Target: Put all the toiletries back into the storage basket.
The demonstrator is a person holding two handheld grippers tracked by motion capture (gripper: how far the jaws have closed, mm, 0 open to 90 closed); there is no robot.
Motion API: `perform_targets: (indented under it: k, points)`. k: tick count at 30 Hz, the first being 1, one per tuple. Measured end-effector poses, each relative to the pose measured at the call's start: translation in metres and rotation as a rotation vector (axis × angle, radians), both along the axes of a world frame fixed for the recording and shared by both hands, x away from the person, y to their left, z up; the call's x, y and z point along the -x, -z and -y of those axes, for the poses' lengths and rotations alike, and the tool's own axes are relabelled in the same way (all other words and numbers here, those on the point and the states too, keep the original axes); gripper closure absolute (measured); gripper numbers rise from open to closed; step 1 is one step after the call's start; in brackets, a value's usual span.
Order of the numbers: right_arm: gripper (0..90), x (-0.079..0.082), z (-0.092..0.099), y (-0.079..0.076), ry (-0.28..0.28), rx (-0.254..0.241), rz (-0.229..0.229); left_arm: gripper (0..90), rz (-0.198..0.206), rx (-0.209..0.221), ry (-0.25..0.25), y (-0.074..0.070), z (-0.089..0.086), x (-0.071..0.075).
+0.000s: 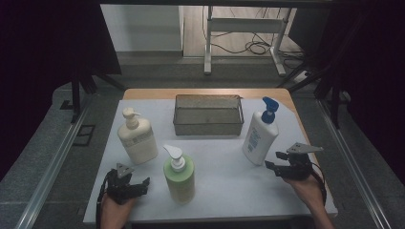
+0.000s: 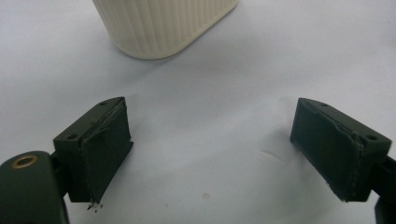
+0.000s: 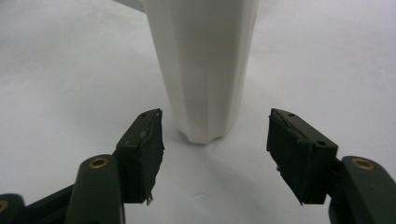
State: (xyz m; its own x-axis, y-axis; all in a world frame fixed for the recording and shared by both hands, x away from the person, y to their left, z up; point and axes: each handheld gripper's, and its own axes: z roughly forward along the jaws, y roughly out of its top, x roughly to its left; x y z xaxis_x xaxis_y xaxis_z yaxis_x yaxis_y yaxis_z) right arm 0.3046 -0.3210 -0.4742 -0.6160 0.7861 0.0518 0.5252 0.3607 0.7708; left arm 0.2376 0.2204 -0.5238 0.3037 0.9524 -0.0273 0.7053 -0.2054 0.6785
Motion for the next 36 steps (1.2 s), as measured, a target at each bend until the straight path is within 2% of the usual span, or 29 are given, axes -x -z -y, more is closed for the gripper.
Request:
perform_targets:
  k: [20, 29, 36]
  points:
    - [14.6, -0.007, -0.010, -0.025, 0.006, -0.027, 0.056, 11.9, -0.001, -0.002, 0.002, 0.000, 0.000, 0.000]
    - [13.7, -0.012, -0.018, -0.038, 0.010, -0.025, 0.095, 11.9, -0.001, -0.001, 0.002, 0.000, 0.000, 0.000]
    - [13.8, -0.017, -0.023, -0.047, 0.046, -0.037, 0.106, 11.9, -0.001, -0.001, 0.002, 0.000, 0.000, 0.000]
